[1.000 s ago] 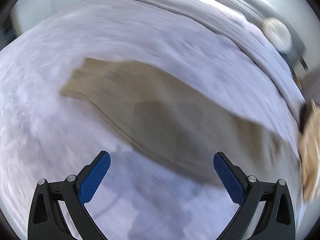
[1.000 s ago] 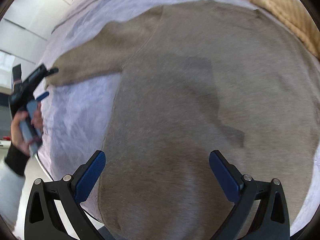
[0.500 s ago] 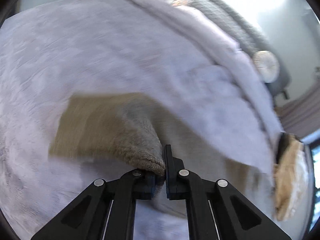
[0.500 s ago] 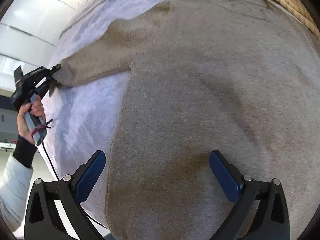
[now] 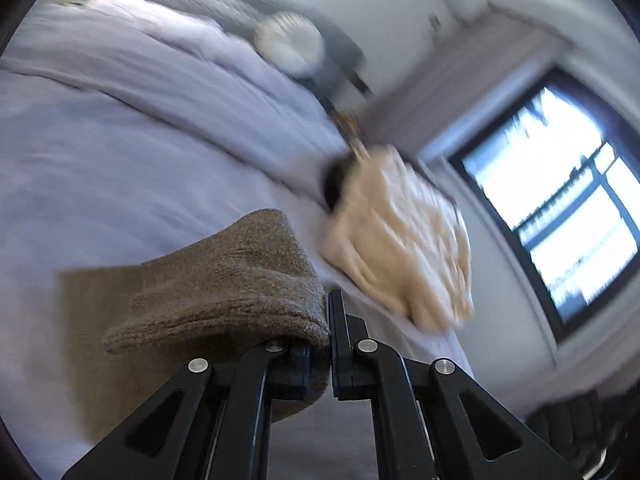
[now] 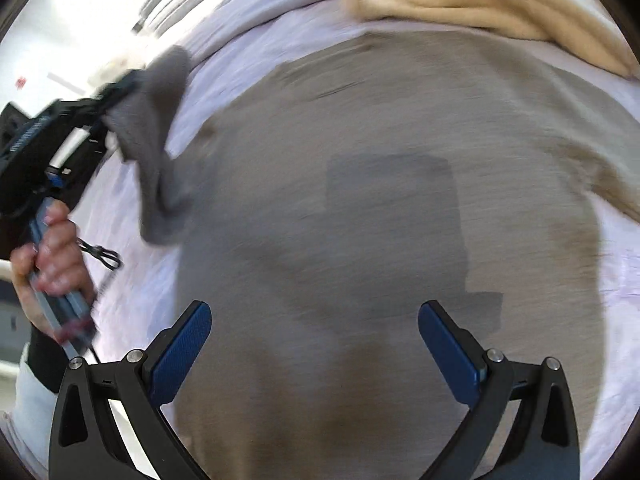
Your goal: Fold small clothes
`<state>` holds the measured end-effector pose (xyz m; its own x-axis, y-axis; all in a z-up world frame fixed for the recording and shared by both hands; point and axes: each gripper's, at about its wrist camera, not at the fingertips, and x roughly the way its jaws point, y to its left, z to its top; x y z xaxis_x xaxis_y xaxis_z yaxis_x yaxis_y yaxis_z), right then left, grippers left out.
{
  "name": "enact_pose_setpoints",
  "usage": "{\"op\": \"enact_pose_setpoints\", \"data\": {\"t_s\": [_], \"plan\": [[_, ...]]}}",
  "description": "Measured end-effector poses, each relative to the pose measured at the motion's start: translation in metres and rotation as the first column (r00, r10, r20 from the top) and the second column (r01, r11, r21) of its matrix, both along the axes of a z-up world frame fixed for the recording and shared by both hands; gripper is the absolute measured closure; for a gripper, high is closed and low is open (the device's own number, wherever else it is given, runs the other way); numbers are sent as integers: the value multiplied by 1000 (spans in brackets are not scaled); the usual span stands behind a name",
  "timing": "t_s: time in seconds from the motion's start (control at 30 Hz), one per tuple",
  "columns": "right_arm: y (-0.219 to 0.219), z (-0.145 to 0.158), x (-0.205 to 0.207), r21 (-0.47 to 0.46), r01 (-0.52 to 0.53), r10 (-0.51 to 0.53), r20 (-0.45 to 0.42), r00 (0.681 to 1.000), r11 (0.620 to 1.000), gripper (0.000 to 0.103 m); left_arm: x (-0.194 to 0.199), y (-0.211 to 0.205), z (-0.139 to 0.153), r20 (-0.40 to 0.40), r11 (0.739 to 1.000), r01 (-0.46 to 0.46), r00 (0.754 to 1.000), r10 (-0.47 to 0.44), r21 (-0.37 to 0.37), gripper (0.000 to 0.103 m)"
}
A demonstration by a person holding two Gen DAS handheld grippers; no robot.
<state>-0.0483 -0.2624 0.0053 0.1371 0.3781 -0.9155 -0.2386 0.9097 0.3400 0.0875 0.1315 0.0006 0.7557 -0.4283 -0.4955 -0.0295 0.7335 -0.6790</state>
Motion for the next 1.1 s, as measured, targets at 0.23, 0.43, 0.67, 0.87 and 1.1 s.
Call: {"op": "enact_pose_setpoints", "data": {"t_s": [0.23, 0.43, 0.67, 0.87, 1.1], "plan": [[-84, 1, 18, -73, 140, -143, -35, 989, 987, 0, 74, -136, -84, -260, 969, 200, 953, -158, 147, 95], [-82, 6, 27, -133, 99, -98, 13, 995, 986, 0, 50, -145, -102, -361, 952, 218, 924, -130, 214, 94], [8, 14, 50, -246, -150, 201, 198, 959, 958, 0, 10, -100, -56, -362, 933, 176, 931, -54, 315, 91], [67, -11, 61, -289, -206, 273, 213, 938, 935, 0, -6, -67, -41, -325, 901, 115, 945, 30, 418, 14], [55, -17, 64, -273, -179, 237, 194, 952, 945, 0, -3, -64, -42, -302, 925, 58, 951, 63, 376, 14]]}}
